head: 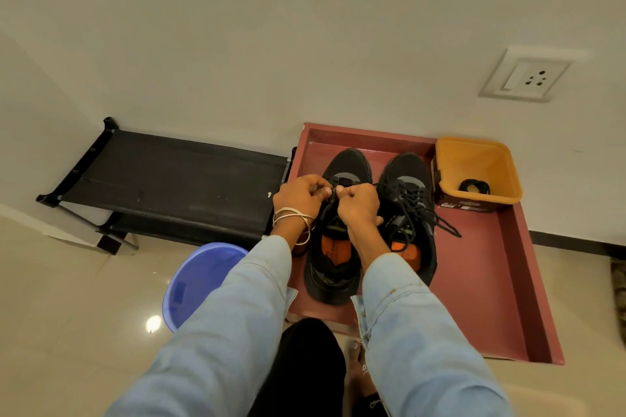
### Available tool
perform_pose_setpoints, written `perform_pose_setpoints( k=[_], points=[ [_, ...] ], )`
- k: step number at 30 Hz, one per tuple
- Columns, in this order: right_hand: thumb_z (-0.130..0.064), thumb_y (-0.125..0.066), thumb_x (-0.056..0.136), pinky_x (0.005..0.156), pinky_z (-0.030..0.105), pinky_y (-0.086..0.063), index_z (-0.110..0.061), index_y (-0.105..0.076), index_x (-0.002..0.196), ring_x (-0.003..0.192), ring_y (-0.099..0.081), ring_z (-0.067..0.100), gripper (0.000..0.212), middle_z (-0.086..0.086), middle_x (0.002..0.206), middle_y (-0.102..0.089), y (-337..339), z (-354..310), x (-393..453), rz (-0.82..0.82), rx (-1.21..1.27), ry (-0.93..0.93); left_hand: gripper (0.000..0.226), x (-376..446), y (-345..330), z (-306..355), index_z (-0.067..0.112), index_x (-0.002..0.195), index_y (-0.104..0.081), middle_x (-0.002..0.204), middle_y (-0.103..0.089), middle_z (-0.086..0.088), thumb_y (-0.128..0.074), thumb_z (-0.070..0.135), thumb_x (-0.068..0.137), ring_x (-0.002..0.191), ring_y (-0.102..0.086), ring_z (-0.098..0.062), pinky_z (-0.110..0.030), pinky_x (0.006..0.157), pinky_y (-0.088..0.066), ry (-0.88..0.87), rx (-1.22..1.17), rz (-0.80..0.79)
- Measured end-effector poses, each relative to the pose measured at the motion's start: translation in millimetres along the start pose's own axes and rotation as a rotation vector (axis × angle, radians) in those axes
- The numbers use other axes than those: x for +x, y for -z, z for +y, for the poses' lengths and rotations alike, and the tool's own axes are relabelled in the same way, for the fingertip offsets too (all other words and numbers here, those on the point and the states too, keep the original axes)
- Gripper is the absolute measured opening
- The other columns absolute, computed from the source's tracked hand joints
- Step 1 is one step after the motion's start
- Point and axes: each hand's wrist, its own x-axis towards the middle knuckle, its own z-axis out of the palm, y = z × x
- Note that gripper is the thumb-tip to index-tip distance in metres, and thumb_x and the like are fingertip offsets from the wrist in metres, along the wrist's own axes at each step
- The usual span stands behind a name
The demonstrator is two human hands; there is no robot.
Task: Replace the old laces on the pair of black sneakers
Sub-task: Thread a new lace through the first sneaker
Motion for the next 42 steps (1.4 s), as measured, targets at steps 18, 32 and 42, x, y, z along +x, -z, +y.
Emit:
perform_pose_setpoints(
  k=[18,32,42],
  points=[
    [-0.018,-0.058,0.093,0.084,0.038,-0.046,0.002,-0.064,0.106,0.102,-0.055,0.034,0.025,0.017,0.11,-0.056,42.9,30.2,-70.0,0.129,-0.498,0.515,0.026,15.6,-5.8,0.9,0.006,0.076,-0.066,0.083,-0.068,-0.015,-0.05,0.017,0.093,0.072,-0.059,-0.028,-0.04,0.073,-0.052,0.266,-0.498,-0.026],
    [-0.009,-0.044,0.095,0.081,0.032,-0.051,0.006,-0.054,0.116,0.101,-0.062,0.031,0.027,0.021,0.112,-0.061,41.0,29.2,-66.9,-0.01,-0.712,0.404,0.011,4.2,124.3,80.9,0.018,0.082,-0.06,0.062,-0.058,0.004,-0.056,0.016,0.091,0.042,-0.042,-0.006,-0.019,0.042,-0.038,-0.055,-0.958,0.183],
    [-0.006,-0.055,0.09,0.102,0.04,-0.043,0.01,-0.036,0.135,0.123,-0.046,0.039,0.052,0.029,0.132,-0.046,26.9,33.2,-42.1,-0.074,-0.584,0.347,0.013,3.2,2.9,13.3,0.015,0.091,-0.076,0.1,-0.068,-0.01,-0.067,0.021,0.085,0.088,-0.064,-0.027,-0.04,0.085,-0.053,-0.114,0.125,-0.08]
  ],
)
